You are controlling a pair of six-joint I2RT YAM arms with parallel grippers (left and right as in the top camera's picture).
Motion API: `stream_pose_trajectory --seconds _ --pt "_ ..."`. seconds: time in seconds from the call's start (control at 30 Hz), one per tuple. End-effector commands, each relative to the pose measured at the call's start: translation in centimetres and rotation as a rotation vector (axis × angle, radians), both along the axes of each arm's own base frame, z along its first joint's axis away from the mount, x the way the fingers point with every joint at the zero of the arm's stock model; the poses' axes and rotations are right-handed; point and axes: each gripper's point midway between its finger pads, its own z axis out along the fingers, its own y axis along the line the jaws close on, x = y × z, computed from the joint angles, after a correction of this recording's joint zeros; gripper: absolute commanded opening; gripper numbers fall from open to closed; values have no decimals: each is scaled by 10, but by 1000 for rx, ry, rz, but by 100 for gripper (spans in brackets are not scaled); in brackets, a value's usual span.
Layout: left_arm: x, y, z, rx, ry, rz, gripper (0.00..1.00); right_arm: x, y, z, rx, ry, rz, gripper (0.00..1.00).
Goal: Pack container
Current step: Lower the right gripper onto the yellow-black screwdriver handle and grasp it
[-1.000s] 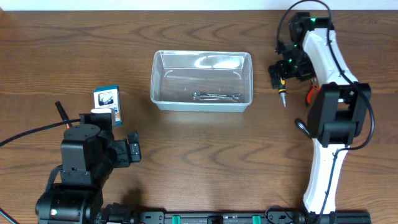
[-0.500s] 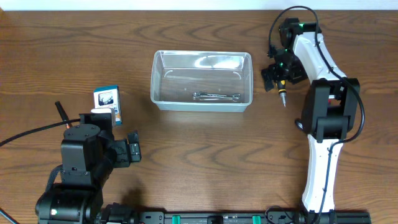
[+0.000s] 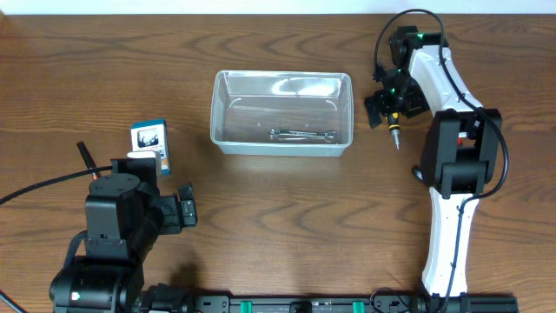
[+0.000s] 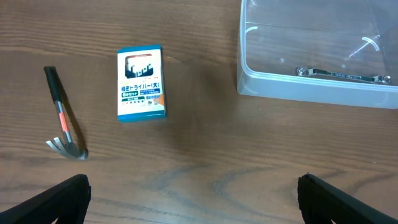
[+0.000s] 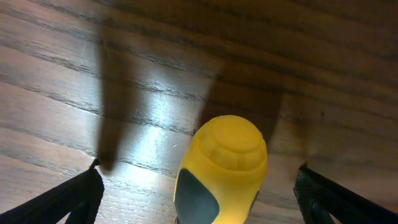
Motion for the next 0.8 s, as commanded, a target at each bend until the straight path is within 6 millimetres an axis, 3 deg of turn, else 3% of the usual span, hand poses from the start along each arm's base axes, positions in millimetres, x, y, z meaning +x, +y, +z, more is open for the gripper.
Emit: stream_pose_trajectory --seconds 0.0,0.3,0.4,0.43,0.77 --pt "0 -1 -2 0 5 -9 98 -4 -2 -15 6 36 7 99" --pt "0 -1 -2 0 5 -9 98 -3 -3 -16 6 32 5 99" --pt "0 -1 -2 0 5 -9 98 -3 -3 -16 6 33 5 87" --pt "0 -1 -2 0 5 -9 98 -3 -3 -16 6 32 5 77" --pt "0 -1 -2 0 5 -9 98 -4 -3 -16 6 34 5 46"
